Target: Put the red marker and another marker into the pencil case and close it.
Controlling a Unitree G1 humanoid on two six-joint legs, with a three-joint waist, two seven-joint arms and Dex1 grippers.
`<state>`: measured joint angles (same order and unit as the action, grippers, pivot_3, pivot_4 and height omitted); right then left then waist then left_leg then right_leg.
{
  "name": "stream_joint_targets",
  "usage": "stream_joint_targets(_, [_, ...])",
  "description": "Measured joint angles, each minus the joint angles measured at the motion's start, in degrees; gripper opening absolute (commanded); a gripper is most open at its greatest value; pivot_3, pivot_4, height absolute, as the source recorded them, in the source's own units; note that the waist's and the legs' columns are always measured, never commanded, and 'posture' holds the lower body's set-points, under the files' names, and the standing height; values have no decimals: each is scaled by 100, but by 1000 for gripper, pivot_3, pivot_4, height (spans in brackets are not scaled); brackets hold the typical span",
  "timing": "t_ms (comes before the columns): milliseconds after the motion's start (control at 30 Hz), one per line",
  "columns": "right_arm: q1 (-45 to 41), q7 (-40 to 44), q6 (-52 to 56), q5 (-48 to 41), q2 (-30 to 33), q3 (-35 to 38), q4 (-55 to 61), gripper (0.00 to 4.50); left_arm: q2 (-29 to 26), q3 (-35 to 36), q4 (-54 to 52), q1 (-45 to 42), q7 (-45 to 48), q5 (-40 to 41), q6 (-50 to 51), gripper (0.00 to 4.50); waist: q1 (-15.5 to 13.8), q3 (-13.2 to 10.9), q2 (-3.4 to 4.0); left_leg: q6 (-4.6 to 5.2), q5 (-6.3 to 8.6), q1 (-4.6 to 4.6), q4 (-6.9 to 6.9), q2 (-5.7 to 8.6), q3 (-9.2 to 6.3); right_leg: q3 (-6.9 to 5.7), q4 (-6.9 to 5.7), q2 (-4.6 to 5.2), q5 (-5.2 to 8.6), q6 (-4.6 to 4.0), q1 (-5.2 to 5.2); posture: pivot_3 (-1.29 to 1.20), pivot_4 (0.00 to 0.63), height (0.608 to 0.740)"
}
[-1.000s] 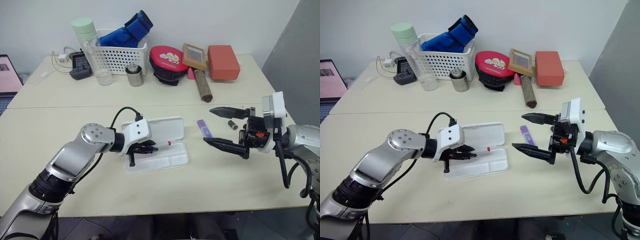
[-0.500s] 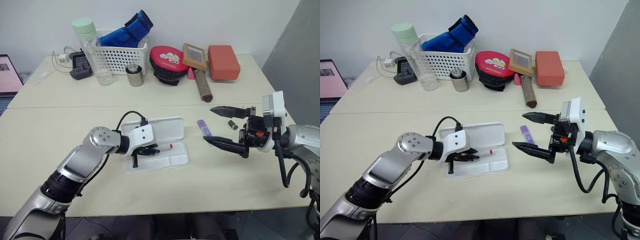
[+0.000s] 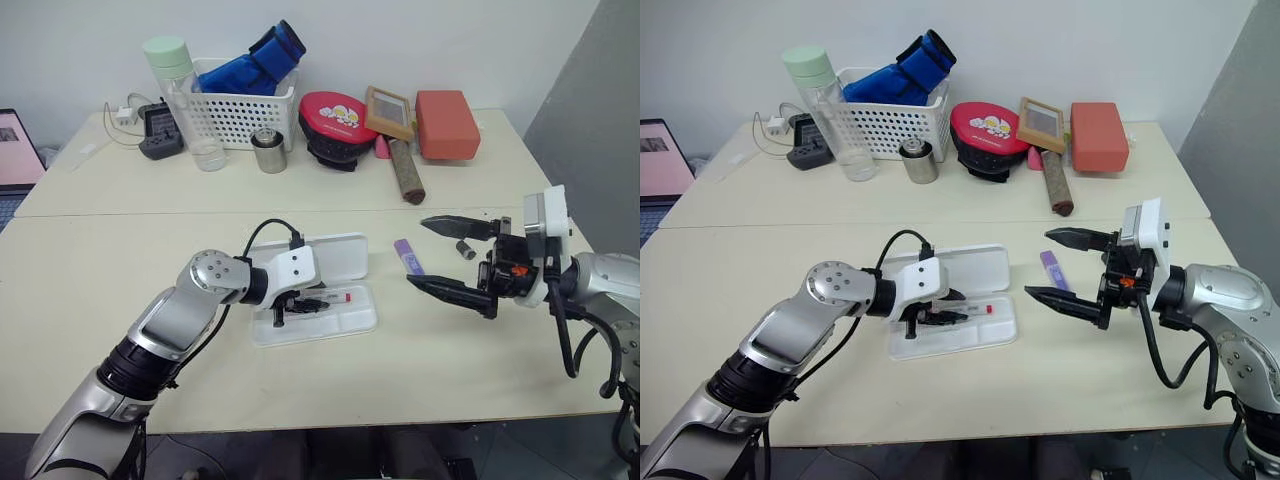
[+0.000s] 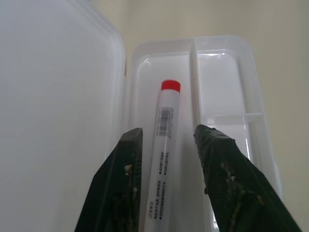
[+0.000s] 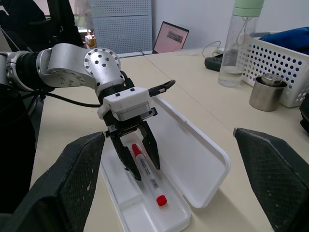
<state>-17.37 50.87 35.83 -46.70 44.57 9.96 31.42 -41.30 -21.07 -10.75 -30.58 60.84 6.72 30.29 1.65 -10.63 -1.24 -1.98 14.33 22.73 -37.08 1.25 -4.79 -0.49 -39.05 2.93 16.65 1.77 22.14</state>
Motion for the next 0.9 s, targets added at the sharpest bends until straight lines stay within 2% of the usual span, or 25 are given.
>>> stream_joint_targets(33, [0, 0, 0, 0, 0, 0, 0, 4500, 2, 2, -7, -5, 6, 1, 30, 2710, 0, 0, 0, 0, 0, 0, 0, 0, 0, 0, 0, 0, 0, 0, 0, 0, 150, 740])
stream_joint_targets(67, [0, -1, 0, 0, 0, 0, 0, 4500, 2, 6, -12, -5, 11, 2, 48, 3073, 0, 0, 0, 0, 0, 0, 0, 0, 0, 1, 0, 0, 0, 0, 0, 0, 150, 740])
stream_joint_targets(300, [14, -58, 52, 24, 4, -16, 0, 4500, 89, 86, -112, -3, 64, 137, 240, 4429, -2, 0, 0, 0, 0, 1, -1, 0, -1, -1, 0, 0, 0, 0, 0, 0, 150, 740])
stream_joint_targets(433, [38, -443, 296, 472, 24, -432, -68, 4500, 614, 529, -398, -6, -133, 701, 522, 4483, -2, 0, 0, 0, 0, 2, -4, 0, -4, 1, -1, 3, 0, 0, 0, 0, 150, 740])
stream_joint_targets(533, [-106, -1105, 968, 727, -59, -766, -328, 4500, 1121, 991, -585, -49, -438, 1259, 852, 4483, 8, 0, 0, -1, -1, 2, -8, -1, -11, 3, -4, 3, 0, 0, 1, 0, 150, 740])
stream_joint_targets(600, [-409, -1854, 1529, 769, -553, -793, -532, 4500, 1282, 1273, -727, -72, -587, 1579, 1034, 4483, 41, 1, 1, -2, -1, -6, -7, -6, -6, 12, -10, 3, -1, -1, 2, 0, 150, 740])
stream_joint_targets(700, [-707, -2790, 2181, 954, -1055, -836, -651, 4500, 1282, 1383, -906, -46, -667, 1804, 1117, 4483, 16, 3, 3, -4, -3, -5, -1, -5, -14, 5, -8, 1, 0, -1, 2, 0, 150, 740])
stream_joint_targets(800, [-813, -3920, 2890, 1393, -1816, -925, -795, 4500, 1361, 1459, -937, -13, -823, 1972, 1154, 4483, -1, 4, 3, -11, -6, 0, -1, 2, -10, 9, -7, 5, 0, -1, 6, 0, 150, 740])
stream_joint_targets(900, [-740, -4343, 3244, 1654, -2035, -1266, -763, 4500, 1345, 1464, -970, 11, -900, 2010, 1144, 4483, -3, 4, 3, -13, -8, 6, -2, 6, -8, 10, -2, 8, 0, -1, 9, 0, 150, 740])
